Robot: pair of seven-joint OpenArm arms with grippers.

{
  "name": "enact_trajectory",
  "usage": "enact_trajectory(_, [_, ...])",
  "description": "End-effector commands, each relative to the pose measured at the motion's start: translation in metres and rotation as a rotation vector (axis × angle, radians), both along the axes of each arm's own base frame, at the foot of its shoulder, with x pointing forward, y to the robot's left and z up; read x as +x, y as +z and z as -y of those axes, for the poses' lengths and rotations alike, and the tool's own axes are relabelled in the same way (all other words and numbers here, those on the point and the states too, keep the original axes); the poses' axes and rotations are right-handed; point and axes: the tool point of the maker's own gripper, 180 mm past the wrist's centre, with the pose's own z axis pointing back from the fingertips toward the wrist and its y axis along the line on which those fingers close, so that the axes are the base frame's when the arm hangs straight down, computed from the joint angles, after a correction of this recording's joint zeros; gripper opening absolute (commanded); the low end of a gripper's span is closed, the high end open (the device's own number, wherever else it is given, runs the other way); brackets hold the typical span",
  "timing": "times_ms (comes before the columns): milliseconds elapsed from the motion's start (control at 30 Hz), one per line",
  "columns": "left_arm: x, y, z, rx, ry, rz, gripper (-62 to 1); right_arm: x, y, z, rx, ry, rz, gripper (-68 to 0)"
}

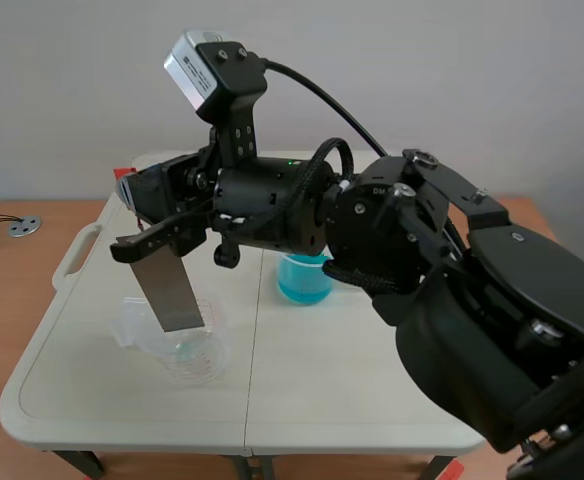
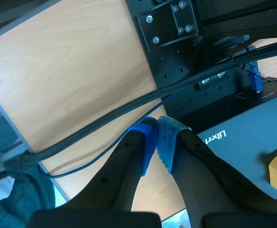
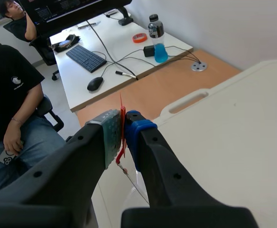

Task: Hold the metal plate by the orange handle, dip it into the blue solution, take it out and point at it, then put the plate back in the beaker on the left.
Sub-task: 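Put the plate into the left beaker, then return to the home posture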

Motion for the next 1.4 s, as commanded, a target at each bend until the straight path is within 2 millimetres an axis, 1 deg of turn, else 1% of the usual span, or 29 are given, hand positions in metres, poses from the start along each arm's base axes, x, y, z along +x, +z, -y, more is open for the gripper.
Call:
enact_trajectory(0, [-0.003,0.002,0.002,-0.008,0.0,-0.004,-57.9,0.004,0.009,-0.004,0.043,-0.004,0.004,-66.2])
enact_trajectory(400, [-0.004,0.002,0.001,-0.007,-0.001,-0.006,-58.0,0.005,-0.031,-0.009,0.024,-0.02,-0.118,-66.2])
enact_trajectory(533, [-0.004,0.002,0.001,-0.007,-0.001,-0.006,-58.0,0.005,-0.04,-0.01,0.022,-0.024,-0.142,-66.2])
enact_trajectory(1067, [-0.003,0.002,0.001,-0.007,-0.001,-0.004,-57.9,0.006,-0.039,-0.009,0.029,-0.028,-0.139,-66.2])
enact_trajectory(1233, [-0.004,0.001,0.0,0.007,-0.022,-0.001,-57.7,0.006,-0.039,-0.009,0.028,-0.028,-0.14,-64.9])
enact_trajectory(1267, [-0.004,0.001,0.0,0.008,-0.023,-0.003,-56.3,0.006,-0.039,-0.009,0.028,-0.028,-0.139,-64.9])
enact_trajectory(1300, [-0.005,0.001,0.0,0.009,-0.023,-0.005,-53.7,0.007,-0.039,-0.009,0.028,-0.028,-0.137,-64.8])
enact_trajectory(1367, [-0.005,0.001,0.0,0.009,-0.024,-0.005,-46.2,0.007,-0.038,-0.009,0.028,-0.028,-0.136,-63.7])
